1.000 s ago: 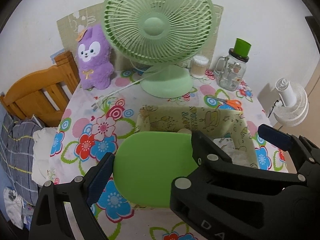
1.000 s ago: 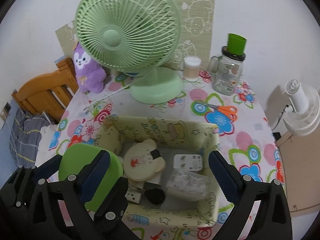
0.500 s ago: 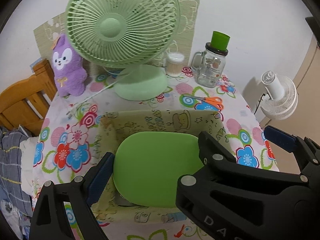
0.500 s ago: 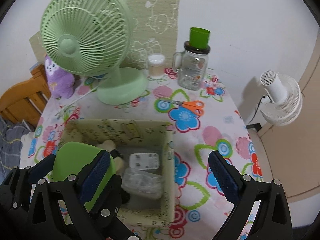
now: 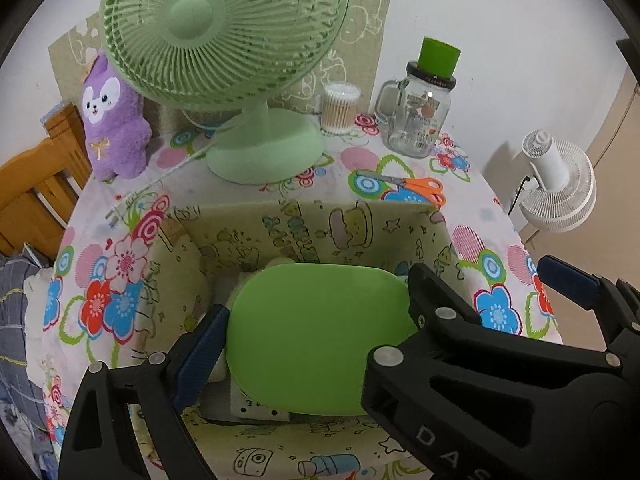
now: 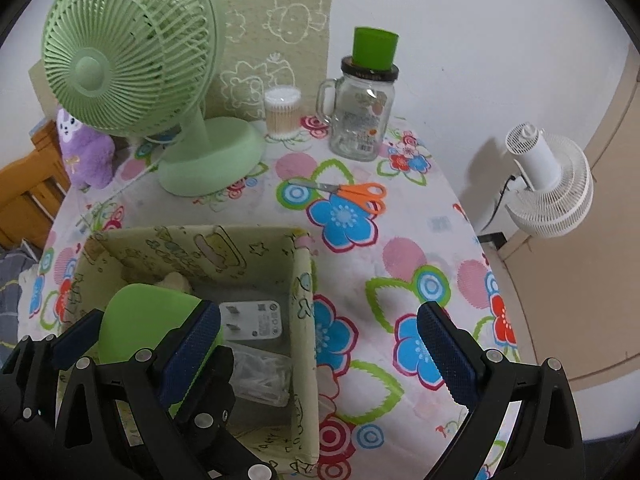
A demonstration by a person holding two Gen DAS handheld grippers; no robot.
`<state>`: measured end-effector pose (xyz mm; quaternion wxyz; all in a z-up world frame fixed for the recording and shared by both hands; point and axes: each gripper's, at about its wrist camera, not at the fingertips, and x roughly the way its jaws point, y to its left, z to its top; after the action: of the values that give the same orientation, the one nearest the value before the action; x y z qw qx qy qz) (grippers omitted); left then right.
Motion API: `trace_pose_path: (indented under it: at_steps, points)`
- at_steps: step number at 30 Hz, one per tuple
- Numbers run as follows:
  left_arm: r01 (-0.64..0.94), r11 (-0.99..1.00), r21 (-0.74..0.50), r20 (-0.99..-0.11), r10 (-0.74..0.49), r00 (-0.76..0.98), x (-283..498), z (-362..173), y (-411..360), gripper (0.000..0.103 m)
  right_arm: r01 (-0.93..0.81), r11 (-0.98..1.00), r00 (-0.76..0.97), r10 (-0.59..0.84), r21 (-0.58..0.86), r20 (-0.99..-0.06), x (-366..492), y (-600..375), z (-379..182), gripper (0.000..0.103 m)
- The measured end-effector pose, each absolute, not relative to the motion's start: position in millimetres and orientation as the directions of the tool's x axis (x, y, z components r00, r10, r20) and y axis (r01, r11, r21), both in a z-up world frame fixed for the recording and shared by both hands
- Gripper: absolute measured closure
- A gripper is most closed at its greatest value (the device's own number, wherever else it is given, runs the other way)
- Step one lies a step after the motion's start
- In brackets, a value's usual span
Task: Organize rigid objects
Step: 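Lower the green lid into the box and open the left gripper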
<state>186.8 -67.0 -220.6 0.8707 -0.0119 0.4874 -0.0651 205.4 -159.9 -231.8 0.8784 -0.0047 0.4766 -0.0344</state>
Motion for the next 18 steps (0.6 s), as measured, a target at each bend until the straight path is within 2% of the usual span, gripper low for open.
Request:
trace_pose_path:
  at_steps: [10, 18]
  points:
    - [0.110, 0.988, -0.107, -0.831, -0.150, 0.536, 191.1, -227.6, -66.4, 0.007, 0.073, 0.996, 0.541, -0.077, -0.044, -0.837, 209.3, -160.7, -240.7, 0.003]
    - [0.106, 0.990, -0.089, -0.834, -0.132, 0.536, 190.2, -227.8, -62.8, 0.000, 0.062, 0.997, 0.540, -0.071, -0.044, -0.839, 210.1, -155.2, -241.0, 0.003]
